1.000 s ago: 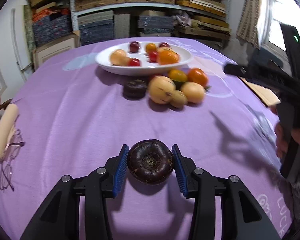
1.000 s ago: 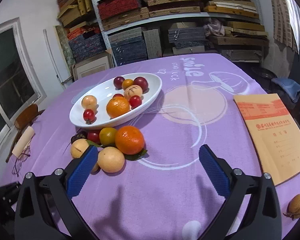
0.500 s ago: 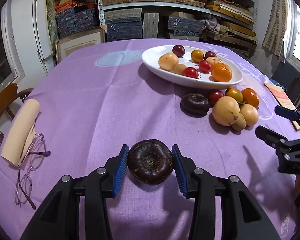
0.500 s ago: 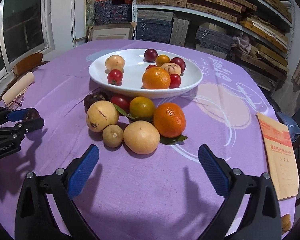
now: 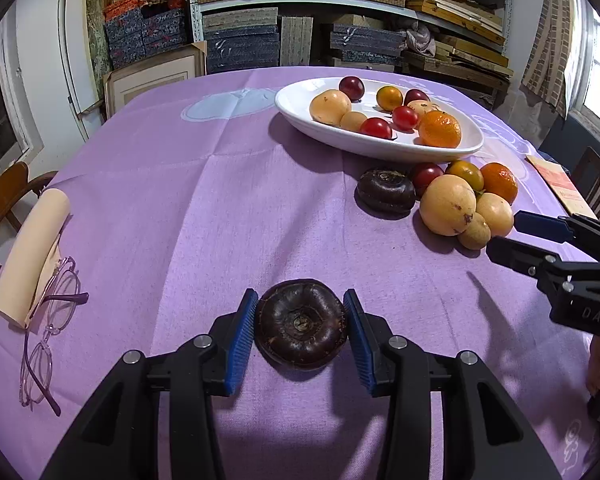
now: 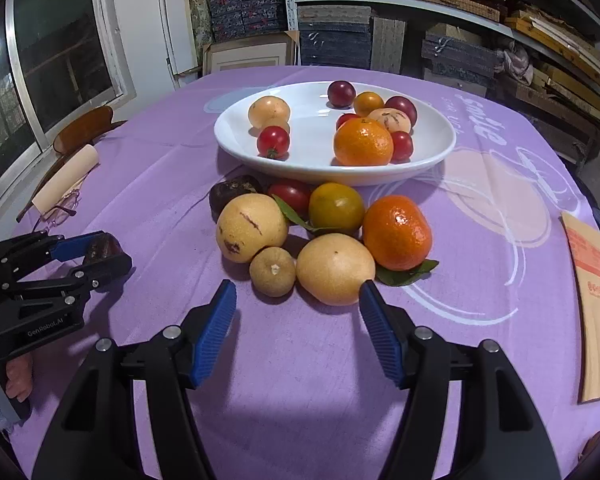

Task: Organize fruits
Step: 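Close the left tool on the dark purple round fruit and lift it, then grasp the large pale round fruit with the right tool while the left tool holds the dark fruit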

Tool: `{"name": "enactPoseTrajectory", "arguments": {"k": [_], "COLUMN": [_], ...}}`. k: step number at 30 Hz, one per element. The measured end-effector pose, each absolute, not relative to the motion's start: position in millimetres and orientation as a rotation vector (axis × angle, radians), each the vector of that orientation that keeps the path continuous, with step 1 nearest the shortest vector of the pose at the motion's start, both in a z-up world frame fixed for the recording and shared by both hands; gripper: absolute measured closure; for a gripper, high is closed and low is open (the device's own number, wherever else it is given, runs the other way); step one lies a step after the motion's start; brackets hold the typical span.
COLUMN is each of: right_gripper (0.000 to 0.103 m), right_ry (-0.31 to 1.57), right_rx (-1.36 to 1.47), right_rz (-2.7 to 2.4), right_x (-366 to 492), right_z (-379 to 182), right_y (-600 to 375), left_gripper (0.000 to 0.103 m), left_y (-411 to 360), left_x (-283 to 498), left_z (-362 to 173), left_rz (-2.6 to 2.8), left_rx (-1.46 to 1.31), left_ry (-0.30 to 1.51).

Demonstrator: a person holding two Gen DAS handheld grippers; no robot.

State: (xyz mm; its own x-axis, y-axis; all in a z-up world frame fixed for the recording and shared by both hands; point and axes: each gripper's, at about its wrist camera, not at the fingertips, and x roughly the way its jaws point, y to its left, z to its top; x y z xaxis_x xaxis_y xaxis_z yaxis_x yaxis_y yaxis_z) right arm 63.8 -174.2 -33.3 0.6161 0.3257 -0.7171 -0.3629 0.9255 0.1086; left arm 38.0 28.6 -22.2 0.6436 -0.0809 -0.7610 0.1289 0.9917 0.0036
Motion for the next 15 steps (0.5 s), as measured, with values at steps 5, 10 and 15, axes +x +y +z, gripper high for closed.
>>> {"name": "enactPoseTrajectory", "arguments": {"k": [5, 10, 15], "right_gripper": [0.041, 0.044, 0.048], "right_ry": [0.821, 0.830, 0.837], "right_rx": [-0.030, 0.040, 0.112], "right_rz": [0.373, 0.379, 0.402], "right_x": [70, 83, 85], "right_z": [-33, -35, -35], "right_y": [-181, -190, -201], "left_gripper": [0.059, 0.059, 0.059], "left_y": [28, 28, 29], "left_x": [38, 38, 39], "left_z": [-23, -24, -25], "left_rz": [-0.122, -0.122, -0.123], "left_rx": [0.058, 0.057, 0.054], "left_ry": [0.869, 0.872, 0.876]}}
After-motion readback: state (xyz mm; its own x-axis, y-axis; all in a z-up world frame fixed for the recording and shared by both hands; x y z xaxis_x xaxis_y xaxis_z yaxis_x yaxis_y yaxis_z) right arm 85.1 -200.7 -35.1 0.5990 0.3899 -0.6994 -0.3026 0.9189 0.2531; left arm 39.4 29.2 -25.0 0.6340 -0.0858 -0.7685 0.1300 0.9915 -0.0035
